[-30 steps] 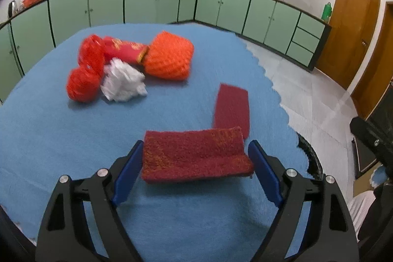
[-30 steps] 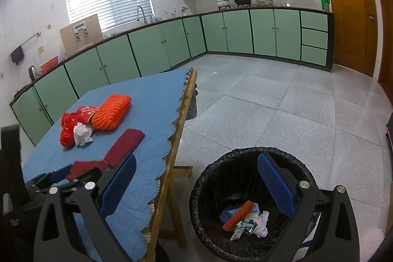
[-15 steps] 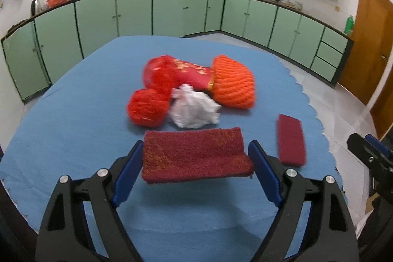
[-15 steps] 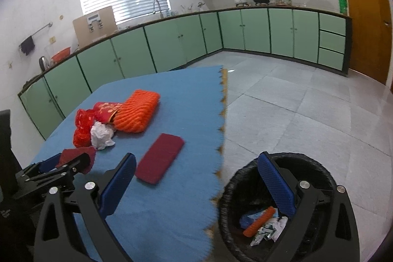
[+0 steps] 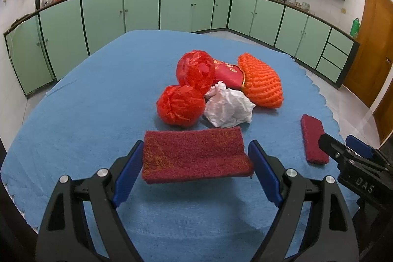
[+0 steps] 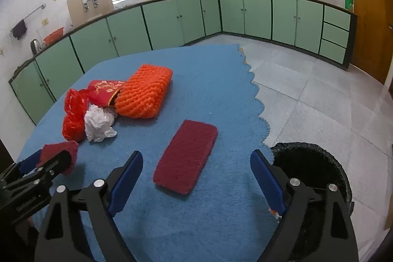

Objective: Collect trash
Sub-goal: 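Lift the large red pad with the left gripper while the right grasps the smaller red pad, then carry both red scrub pads over the trash bin with both grippers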

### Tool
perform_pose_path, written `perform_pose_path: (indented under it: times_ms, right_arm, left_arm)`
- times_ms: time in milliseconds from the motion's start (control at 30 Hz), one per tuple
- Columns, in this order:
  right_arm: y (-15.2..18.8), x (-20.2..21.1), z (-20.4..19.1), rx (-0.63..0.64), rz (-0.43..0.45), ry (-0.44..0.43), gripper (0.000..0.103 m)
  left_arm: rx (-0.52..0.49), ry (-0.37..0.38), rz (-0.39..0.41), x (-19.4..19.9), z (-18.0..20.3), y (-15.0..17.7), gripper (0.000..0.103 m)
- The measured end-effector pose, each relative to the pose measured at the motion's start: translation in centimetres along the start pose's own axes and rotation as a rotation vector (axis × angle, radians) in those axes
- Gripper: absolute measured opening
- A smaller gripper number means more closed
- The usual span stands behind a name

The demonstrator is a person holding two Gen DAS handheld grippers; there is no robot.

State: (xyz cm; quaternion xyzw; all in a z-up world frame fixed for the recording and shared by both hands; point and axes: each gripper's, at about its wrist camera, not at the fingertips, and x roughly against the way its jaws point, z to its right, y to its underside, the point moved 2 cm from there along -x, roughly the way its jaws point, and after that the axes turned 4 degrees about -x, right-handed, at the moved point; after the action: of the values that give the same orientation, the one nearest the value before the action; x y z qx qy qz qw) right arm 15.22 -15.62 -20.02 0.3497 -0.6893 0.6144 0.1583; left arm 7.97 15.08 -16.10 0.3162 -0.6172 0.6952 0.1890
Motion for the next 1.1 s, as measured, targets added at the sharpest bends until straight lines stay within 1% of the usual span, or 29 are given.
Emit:
perform_pose_path:
  times_ms: [133, 333, 400, 467, 567, 600, 767, 833, 1000, 1100]
  right_arm:
    - [0.2, -0.7, -0.6, 0.016, -0.025, 0.023, 0.082]
    - [0.3, -1.4, -0.5, 0.007, -0.061, 0.043, 0.072]
    - [0.3, -1.6, -0.5, 0.005, -0.074, 0.036, 0.066]
    - [0.3, -1.6, -0.6, 0.012, -0.08, 0.031, 0.062]
    - [0.5, -1.6, -1.1, 0.031, -0.084, 0.007, 0.049]
    - [0.5, -1.6, -1.2, 0.038, -0.084, 0.006, 0.047]
    - [0.5, -1.3, -0.8, 0.015, -0.082, -0.022, 0.045]
    - [0.5, -0.8, -0.7, 0.008, -0.068, -0.038, 0.045]
    - [0.2, 0.4, -0.8, 0.037, -0.031, -0.042, 0.045]
    - [0.0, 0.9, -0.1, 0.015, -0.028, -0.053, 0.045]
  left_arm:
    - [0.006, 0.009, -0.005, -0.1, -0.1, 0.1, 0.082]
    - [0.012, 0.02, -0.004, -0.3, 0.0, 0.1, 0.082]
    - [0.014, 0.022, -0.004, -0.5, 0.0, 0.1, 0.082]
    - [0.019, 0.025, -0.006, -0.6, 0.1, 0.1, 0.082]
    - [0.022, 0.027, -0.004, -0.6, 0.1, 0.1, 0.082]
    - [0.021, 0.028, -0.002, -0.5, 0.2, 0.1, 0.082]
    - [0.015, 0.031, 0.007, -0.1, 0.6, 0.0, 0.082]
    - [0.014, 0.032, 0.01, 0.1, 0.6, -0.1, 0.082]
    - [0.01, 0.037, 0.014, 0.4, 1.0, -0.3, 0.082]
    - [0.003, 0.043, 0.02, 0.6, 1.3, -0.5, 0.082]
